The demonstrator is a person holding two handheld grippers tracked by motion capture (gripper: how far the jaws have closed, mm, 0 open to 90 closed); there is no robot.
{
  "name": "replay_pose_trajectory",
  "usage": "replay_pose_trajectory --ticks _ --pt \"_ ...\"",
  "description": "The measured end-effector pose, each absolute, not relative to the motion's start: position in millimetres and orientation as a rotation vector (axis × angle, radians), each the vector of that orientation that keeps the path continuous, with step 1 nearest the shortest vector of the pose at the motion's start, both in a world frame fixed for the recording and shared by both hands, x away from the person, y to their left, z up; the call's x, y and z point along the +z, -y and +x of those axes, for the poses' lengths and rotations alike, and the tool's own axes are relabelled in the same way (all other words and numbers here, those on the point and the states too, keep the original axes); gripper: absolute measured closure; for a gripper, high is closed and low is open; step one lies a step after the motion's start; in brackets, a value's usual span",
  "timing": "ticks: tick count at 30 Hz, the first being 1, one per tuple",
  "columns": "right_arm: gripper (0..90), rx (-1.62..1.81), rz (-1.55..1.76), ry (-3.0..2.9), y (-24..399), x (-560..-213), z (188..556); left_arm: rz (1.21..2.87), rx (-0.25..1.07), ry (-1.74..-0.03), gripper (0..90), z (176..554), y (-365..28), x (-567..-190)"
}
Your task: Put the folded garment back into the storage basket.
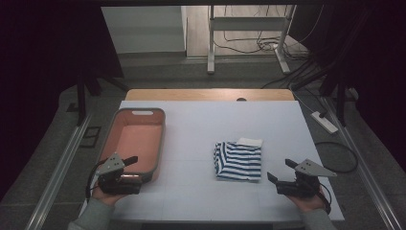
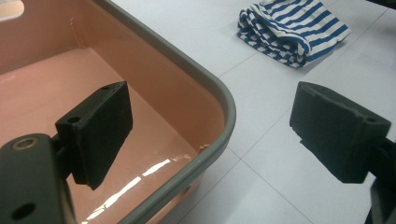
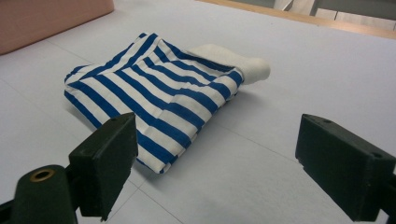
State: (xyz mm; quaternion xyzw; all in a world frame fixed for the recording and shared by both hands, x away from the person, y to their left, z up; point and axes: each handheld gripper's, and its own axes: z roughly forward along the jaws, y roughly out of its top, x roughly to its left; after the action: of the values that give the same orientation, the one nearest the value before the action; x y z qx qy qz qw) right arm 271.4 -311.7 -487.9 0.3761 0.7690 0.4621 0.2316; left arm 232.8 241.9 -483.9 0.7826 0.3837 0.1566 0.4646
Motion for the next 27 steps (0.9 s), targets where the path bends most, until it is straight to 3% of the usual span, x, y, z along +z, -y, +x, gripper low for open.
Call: replay_pose_trajectory --ticks 27 --pt "14.2 1.261 1.047 -2.138 308.6 -491.4 272.6 1.923 0.387 -0.945 13.7 233.3 -241.8 -483.8"
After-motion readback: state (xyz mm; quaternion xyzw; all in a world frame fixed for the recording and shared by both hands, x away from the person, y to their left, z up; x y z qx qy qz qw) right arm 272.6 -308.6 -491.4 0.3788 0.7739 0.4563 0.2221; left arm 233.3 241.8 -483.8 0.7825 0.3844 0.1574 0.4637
